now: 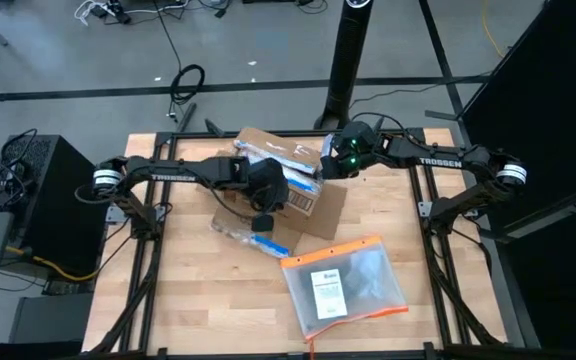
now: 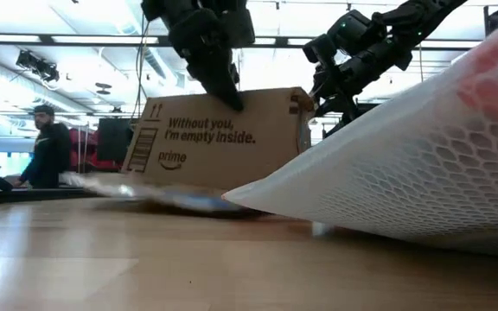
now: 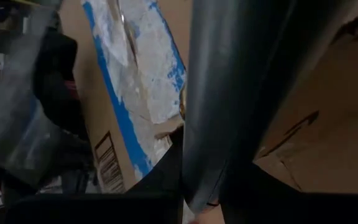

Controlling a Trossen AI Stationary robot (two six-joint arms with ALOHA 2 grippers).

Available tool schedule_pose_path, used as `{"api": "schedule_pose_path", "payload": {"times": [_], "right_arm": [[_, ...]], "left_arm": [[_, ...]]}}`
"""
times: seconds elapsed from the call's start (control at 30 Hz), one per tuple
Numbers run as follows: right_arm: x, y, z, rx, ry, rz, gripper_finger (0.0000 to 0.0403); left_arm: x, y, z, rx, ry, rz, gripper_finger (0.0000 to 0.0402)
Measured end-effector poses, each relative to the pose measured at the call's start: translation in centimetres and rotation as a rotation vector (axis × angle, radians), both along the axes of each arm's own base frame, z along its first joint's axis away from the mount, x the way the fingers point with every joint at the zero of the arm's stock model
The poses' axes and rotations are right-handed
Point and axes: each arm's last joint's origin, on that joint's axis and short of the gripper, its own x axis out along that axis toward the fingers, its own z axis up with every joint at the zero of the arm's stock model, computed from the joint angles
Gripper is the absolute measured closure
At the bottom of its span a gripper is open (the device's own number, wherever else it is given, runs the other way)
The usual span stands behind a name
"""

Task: Unpack boxes
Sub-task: Break down the cardboard box until it is fully flat

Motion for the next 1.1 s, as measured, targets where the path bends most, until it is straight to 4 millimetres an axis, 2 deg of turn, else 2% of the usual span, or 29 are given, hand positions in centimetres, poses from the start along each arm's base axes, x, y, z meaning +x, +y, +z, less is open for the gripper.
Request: {"api": "schedule_pose_path", "payload": {"times": [0.1,0.23,0.4,0.53,0.6,1.1], "right_arm": [[0.0,0.0,0.0,-0.001,-0.001,0.005,0.0362],[0.0,0.0,0.0,0.011,-0.009,0.015,0.0362],[-0.1,0.1,-0.3,0.078,-0.005,0.011,0.0362],[-0.1,1.4,-0.5,0.254,-0.011,0.176,0.0362],[-0.1,1.7,-0.4,0.264,-0.005,0.183,0.0362],[-3.1,0.4,3.8,-0.041,-0.012,-0.069,0.0362]], "left_arm": [[-0.8,0.4,0.8,-0.015,0.003,0.024,0.0402],[-1.1,0.7,0.9,0.007,0.007,0.029,0.0402],[-1.6,1.9,-1.5,-0.056,-0.016,0.039,0.0401],[-2.1,2.5,-3.5,-0.028,-0.012,0.115,0.0401],[-2.4,2.3,-4.1,-0.032,0.001,0.125,0.0402],[-2.8,1.2,1.4,-0.102,-0.099,0.196,0.0401]]}}
